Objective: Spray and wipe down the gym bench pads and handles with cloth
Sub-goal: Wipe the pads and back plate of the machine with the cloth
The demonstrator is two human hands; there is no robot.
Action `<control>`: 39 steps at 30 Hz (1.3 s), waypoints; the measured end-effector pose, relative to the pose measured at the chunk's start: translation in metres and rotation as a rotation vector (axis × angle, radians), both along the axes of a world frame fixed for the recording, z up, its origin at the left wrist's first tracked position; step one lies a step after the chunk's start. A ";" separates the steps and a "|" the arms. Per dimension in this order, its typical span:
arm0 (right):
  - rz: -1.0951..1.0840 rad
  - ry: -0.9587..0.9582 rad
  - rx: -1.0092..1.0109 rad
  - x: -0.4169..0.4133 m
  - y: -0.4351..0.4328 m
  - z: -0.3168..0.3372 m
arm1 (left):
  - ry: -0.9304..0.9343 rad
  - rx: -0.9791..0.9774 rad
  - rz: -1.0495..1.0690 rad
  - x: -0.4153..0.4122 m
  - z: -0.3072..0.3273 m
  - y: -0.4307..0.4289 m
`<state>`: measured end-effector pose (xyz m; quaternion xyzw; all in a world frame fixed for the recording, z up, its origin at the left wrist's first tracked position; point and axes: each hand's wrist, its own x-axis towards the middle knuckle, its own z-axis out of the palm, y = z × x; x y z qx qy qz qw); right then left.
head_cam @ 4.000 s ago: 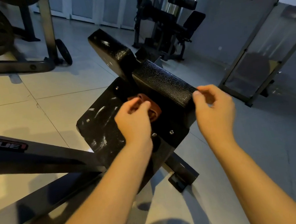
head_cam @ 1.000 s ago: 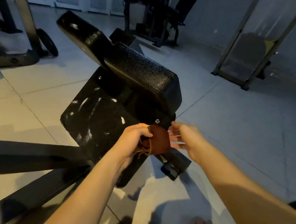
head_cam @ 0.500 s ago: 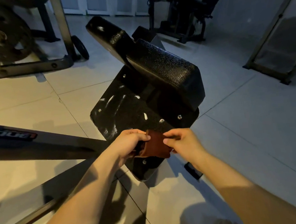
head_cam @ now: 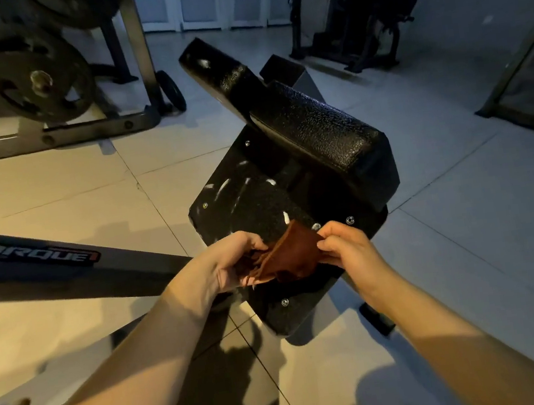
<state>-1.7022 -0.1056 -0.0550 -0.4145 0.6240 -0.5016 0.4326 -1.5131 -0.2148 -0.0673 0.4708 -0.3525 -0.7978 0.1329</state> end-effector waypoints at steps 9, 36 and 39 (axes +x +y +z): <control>0.163 0.265 -0.102 0.014 0.011 0.029 | -0.112 -0.234 -0.200 0.020 0.012 0.001; -0.252 0.171 0.183 0.005 0.015 -0.030 | -0.198 -0.664 0.053 -0.026 -0.021 -0.009; -0.411 0.236 0.095 -0.004 0.000 -0.036 | -0.116 -0.629 0.206 -0.043 -0.041 -0.009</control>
